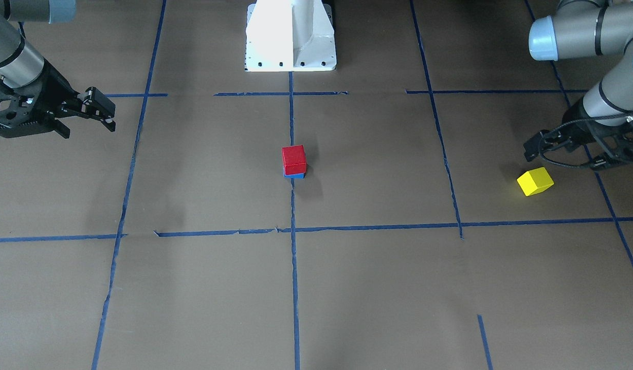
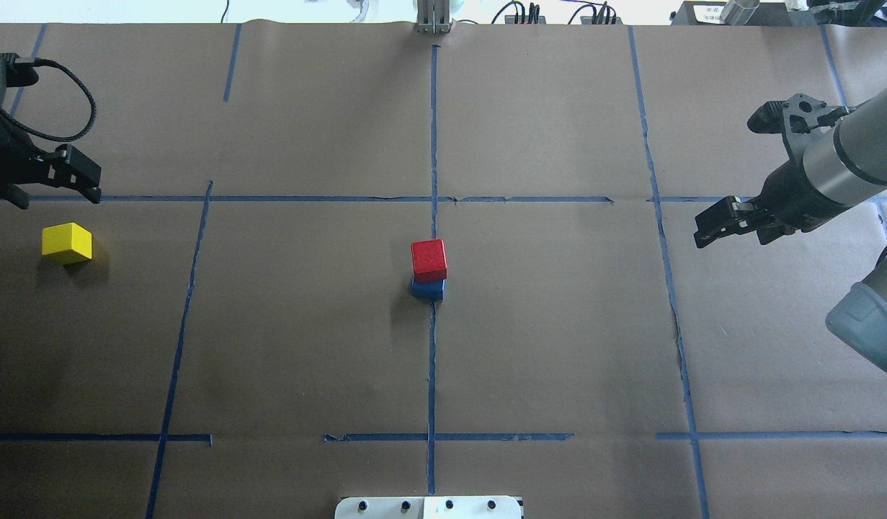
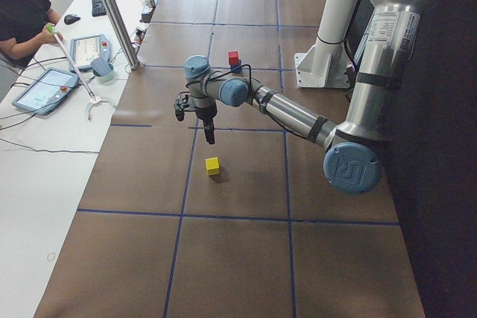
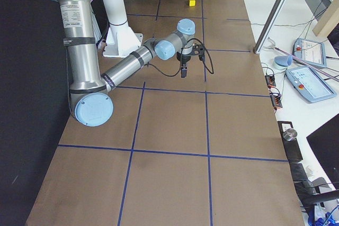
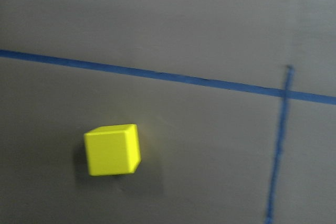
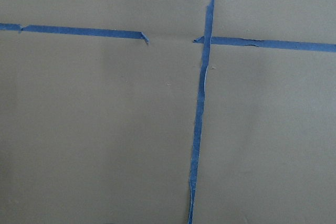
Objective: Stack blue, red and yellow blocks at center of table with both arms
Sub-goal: 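Move the left gripper to the yellow cube and grasp it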
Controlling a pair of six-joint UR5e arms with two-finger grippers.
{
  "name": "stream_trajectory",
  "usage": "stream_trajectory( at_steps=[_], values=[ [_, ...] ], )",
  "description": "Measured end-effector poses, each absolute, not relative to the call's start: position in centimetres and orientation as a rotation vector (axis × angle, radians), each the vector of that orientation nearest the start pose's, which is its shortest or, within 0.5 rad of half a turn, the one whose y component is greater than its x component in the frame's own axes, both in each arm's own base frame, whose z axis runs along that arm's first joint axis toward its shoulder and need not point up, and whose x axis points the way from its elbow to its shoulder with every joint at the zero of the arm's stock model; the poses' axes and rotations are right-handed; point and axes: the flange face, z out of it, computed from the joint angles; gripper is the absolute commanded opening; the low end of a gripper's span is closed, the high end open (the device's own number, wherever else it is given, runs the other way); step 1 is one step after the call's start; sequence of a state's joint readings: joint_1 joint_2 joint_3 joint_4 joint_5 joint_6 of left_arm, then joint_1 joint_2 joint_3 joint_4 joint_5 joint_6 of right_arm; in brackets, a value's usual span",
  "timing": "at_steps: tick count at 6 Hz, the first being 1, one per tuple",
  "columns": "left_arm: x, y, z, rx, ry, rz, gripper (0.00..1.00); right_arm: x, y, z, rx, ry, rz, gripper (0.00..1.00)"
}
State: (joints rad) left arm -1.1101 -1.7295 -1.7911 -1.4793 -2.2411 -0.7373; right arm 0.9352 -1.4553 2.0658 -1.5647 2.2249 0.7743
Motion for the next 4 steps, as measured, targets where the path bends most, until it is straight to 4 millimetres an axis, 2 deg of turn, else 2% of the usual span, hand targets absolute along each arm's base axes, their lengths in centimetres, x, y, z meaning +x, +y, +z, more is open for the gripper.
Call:
stream_trajectory(
  at_steps=[3, 4],
  values=[
    [18.5, -52.3, 56.0, -0.218, 0.733, -0.194, 1.00, -23.9, -44.4, 36.7, 0.043, -0.862, -0.073, 1.00],
    [18.7, -52.5, 57.8, -0.209, 0.746, -0.207, 1.00, -24.0, -44.5, 36.6, 0.044, -0.863, -0.074, 1.00]
  ],
)
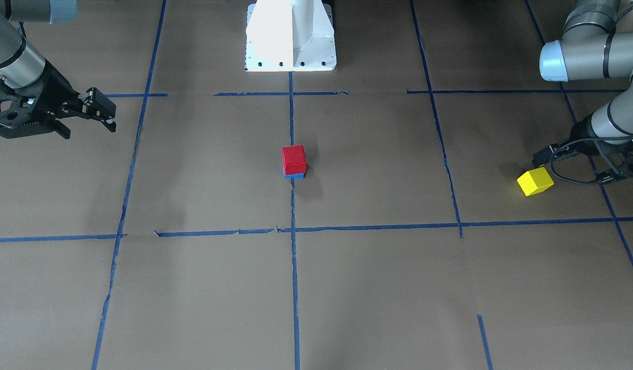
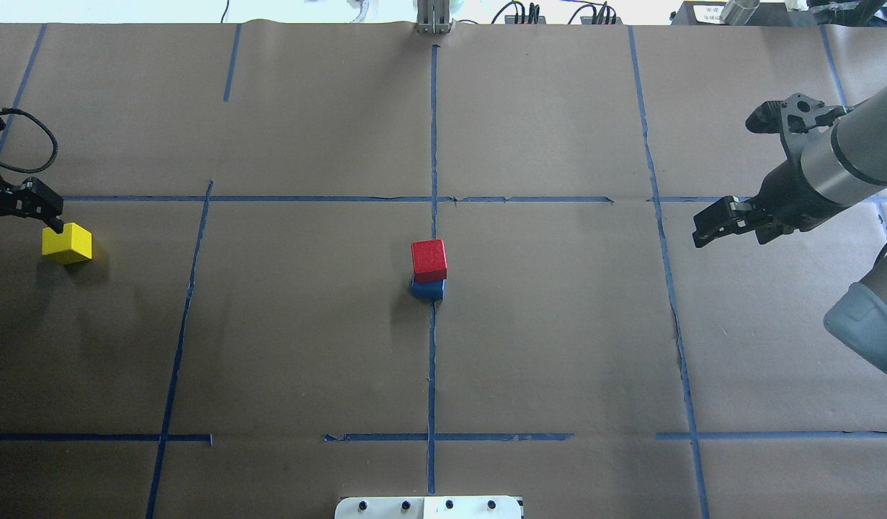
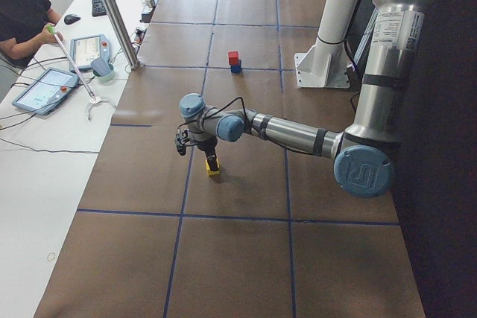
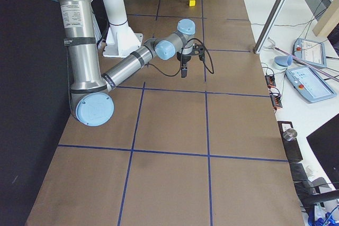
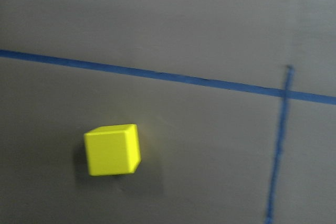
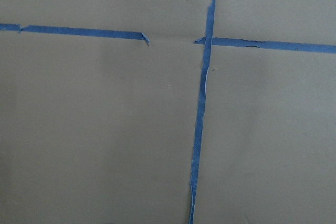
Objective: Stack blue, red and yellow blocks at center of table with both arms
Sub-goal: 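Move the left gripper to the yellow cube and grasp it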
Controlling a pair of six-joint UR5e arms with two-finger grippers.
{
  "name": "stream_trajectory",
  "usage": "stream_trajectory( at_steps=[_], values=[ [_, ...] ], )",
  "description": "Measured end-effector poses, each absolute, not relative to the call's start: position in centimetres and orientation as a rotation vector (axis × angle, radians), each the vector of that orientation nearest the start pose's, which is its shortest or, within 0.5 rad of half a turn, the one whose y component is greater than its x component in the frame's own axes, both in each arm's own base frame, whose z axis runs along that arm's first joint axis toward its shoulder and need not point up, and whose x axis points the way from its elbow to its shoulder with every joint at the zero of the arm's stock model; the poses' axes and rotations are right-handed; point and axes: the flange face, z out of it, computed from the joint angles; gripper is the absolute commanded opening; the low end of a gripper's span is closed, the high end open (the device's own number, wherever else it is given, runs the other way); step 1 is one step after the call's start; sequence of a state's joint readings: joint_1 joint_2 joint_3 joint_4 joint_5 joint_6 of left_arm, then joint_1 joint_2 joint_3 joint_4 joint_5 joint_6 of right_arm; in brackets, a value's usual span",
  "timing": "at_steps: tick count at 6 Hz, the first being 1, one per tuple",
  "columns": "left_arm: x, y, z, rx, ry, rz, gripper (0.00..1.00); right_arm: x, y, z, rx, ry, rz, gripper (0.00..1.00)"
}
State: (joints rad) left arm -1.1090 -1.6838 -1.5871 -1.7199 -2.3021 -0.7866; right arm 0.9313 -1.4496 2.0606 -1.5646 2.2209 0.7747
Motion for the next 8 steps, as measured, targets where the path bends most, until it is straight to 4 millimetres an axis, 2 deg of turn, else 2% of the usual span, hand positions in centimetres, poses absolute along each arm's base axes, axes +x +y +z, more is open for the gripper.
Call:
stream_trajectory(
  at_steps=[4, 8],
  values=[
    [19.0, -52.8, 59.5, -0.176, 0.778, -0.219, 1.00, -24.0, -44.4, 36.3, 0.047, -0.867, -0.078, 1.00],
    [19.7, -53.1, 60.1, -0.155, 0.822, -0.288, 1.00, -24.1, -44.4, 36.4, 0.046, -0.866, -0.077, 1.00]
  ],
)
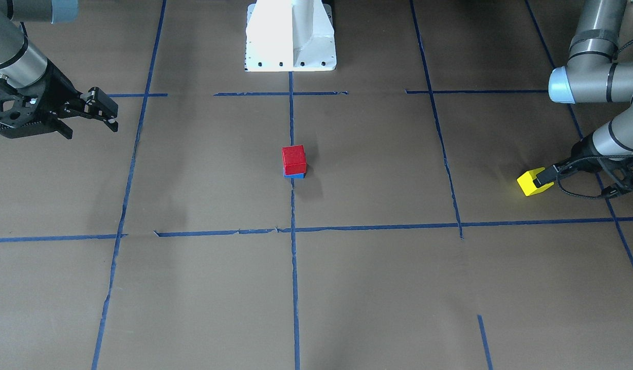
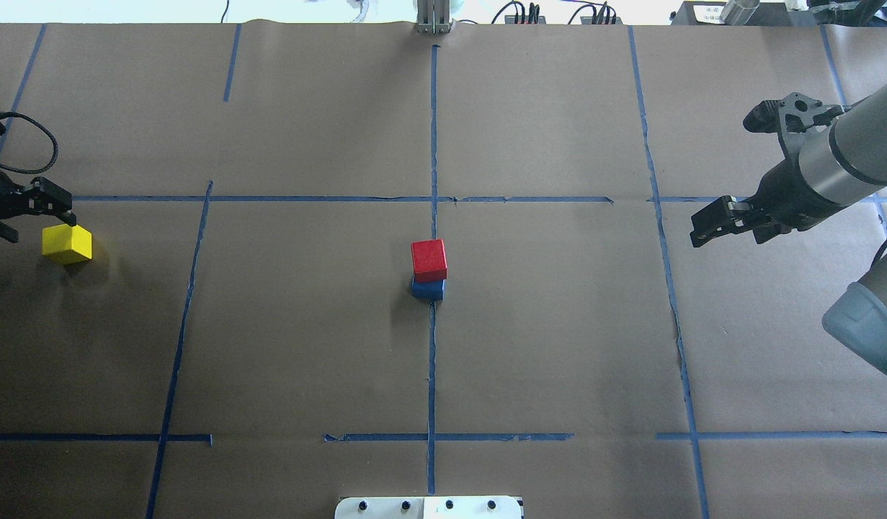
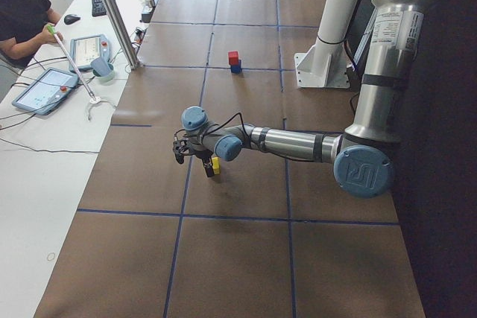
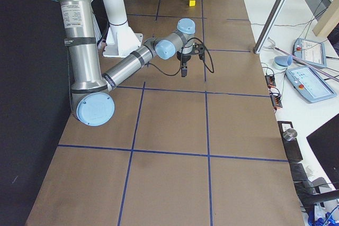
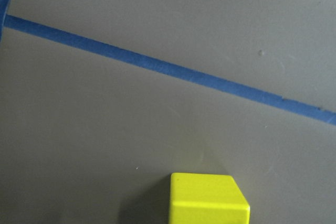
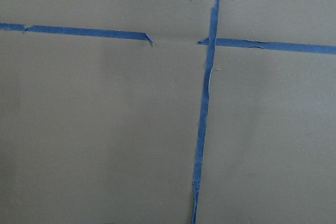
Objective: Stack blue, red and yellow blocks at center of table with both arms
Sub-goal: 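Move the left gripper to the yellow cube and grasp it, then carry the yellow cube with the left gripper onto the red cube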
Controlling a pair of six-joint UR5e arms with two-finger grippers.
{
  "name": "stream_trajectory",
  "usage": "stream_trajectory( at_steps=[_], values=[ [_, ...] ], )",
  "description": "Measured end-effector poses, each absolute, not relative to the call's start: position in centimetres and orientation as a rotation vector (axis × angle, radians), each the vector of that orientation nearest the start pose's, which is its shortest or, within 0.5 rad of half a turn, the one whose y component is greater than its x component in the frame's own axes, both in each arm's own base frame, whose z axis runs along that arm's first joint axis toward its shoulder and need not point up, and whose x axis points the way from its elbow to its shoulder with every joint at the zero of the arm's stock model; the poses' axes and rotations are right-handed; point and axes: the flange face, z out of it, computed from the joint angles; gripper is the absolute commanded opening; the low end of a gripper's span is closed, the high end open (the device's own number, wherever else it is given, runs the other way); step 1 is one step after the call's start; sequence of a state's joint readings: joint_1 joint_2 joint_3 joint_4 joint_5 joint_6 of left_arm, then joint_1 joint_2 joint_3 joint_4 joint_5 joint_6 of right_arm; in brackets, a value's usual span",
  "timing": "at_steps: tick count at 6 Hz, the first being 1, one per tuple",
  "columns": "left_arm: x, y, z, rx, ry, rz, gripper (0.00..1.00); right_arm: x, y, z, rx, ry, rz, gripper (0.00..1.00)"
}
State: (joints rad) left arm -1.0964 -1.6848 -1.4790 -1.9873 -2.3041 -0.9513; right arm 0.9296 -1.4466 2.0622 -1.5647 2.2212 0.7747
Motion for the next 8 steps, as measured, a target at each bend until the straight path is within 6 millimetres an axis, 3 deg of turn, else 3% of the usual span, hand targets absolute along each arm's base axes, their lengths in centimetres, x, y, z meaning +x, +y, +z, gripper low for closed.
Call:
stream_trajectory(
  at_steps=[1, 2, 3, 5, 6, 7, 8],
  values=[
    [20.3, -52.9, 60.3, -0.159, 0.823, -0.285, 1.00, -24.1, -44.5, 36.5, 0.045, -0.866, -0.077, 1.00],
    [21.1, -52.6, 60.4, -0.161, 0.827, -0.275, 0.89, -24.1, -44.5, 36.5, 0.044, -0.865, -0.076, 1.00],
    [22.5, -52.2, 60.4, -0.167, 0.828, -0.260, 0.05, -24.1, -44.5, 36.6, 0.043, -0.865, -0.076, 1.00],
    [25.2, -51.4, 59.7, -0.173, 0.832, -0.206, 0.00, -24.1, -44.5, 36.5, 0.044, -0.865, -0.076, 1.00],
    [26.0, -52.0, 56.6, -0.143, 0.861, -0.184, 0.00, -24.1, -44.4, 36.4, 0.046, -0.868, -0.078, 1.00],
    [27.4, -53.7, 50.6, -0.108, 0.901, -0.160, 0.00, -24.0, -44.4, 36.3, 0.046, -0.870, -0.078, 1.00],
    [29.5, -55.6, 43.2, -0.095, 0.926, -0.137, 0.00, -24.0, -44.4, 36.3, 0.045, -0.871, -0.078, 1.00]
  ],
)
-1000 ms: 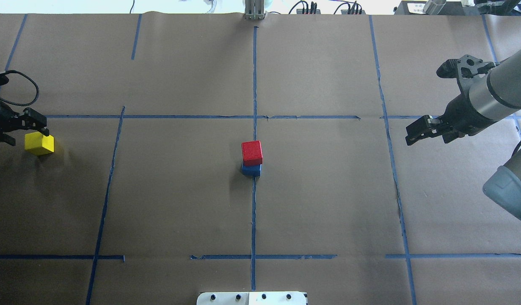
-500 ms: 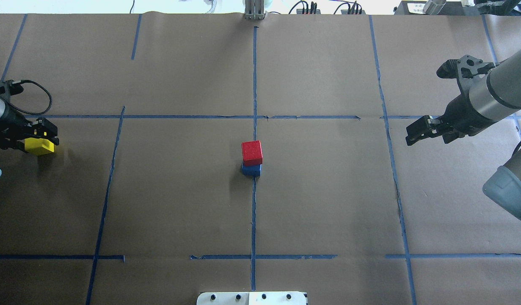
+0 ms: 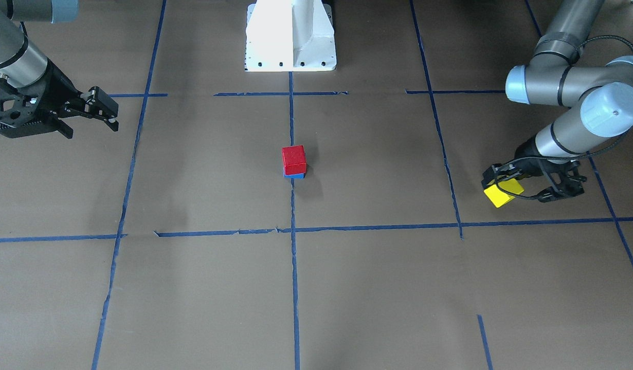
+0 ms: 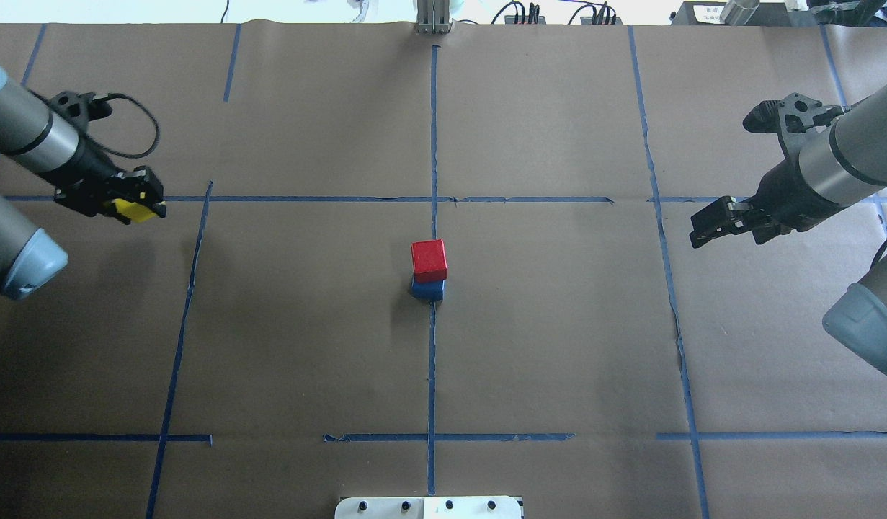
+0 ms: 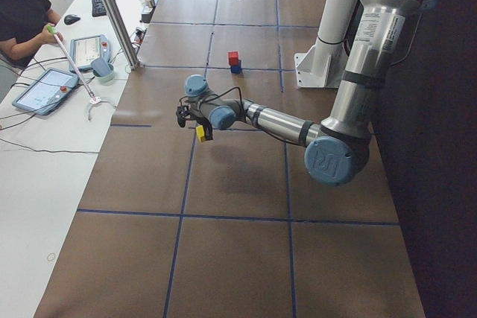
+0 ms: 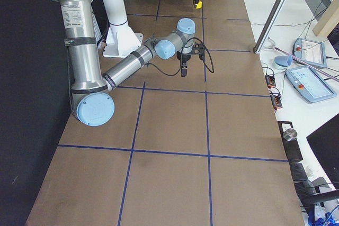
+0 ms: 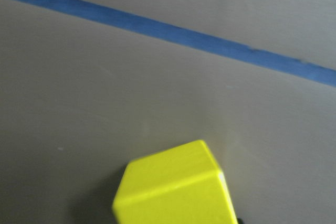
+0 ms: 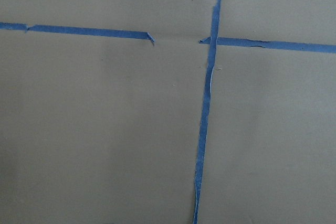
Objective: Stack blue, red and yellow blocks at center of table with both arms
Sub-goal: 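Carry the yellow cube with the left gripper onto the red cube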
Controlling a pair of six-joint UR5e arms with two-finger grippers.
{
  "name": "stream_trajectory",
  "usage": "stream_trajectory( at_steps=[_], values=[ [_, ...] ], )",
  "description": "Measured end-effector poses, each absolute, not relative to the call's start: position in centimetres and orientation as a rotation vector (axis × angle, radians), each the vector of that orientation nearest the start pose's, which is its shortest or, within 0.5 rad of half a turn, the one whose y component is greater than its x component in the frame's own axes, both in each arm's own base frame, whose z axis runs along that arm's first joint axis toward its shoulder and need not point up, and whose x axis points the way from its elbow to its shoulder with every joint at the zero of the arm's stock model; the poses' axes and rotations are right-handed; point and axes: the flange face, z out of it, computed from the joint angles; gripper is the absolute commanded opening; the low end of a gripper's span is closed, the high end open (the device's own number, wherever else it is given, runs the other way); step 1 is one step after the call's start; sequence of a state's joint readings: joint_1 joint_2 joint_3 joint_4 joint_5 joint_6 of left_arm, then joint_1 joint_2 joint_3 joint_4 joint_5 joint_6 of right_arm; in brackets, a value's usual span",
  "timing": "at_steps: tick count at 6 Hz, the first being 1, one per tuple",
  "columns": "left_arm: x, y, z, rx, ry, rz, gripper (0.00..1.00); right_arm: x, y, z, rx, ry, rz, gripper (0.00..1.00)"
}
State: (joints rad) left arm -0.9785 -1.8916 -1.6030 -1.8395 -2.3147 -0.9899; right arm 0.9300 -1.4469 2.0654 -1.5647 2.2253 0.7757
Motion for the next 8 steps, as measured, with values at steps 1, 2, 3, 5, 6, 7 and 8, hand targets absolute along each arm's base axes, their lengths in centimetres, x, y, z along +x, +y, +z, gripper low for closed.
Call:
stream_trajectory(
  at_steps=[1, 2, 3, 5, 6, 7, 8],
  values=[
    [31.4, -55.8, 36.2, -0.094, 0.944, -0.114, 0.00, -24.0, -44.4, 36.3, 0.045, -0.871, -0.077, 1.00],
    [35.0, -54.5, 29.0, -0.117, 0.966, -0.101, 0.00, -23.9, -44.4, 36.4, 0.044, -0.870, -0.077, 1.00],
    [39.9, -52.3, 22.8, -0.148, 0.974, -0.104, 0.00, -23.9, -44.4, 36.6, 0.041, -0.868, -0.075, 1.00],
    [47.7, -48.2, 13.9, -0.187, 0.945, -0.069, 0.00, -23.9, -44.5, 37.0, 0.039, -0.859, -0.072, 1.00],
    [50.3, -48.1, 11.4, -0.165, 0.923, -0.004, 0.00, -24.0, -44.6, 37.1, 0.042, -0.854, -0.070, 1.00],
    [52.3, -48.6, 10.1, -0.102, 0.895, 0.083, 0.00, -24.0, -44.7, 37.1, 0.046, -0.852, -0.069, 1.00],
    [53.7, -48.8, 9.6, -0.043, 0.867, 0.154, 0.00, -24.0, -44.7, 37.0, 0.050, -0.852, -0.069, 1.00]
  ],
)
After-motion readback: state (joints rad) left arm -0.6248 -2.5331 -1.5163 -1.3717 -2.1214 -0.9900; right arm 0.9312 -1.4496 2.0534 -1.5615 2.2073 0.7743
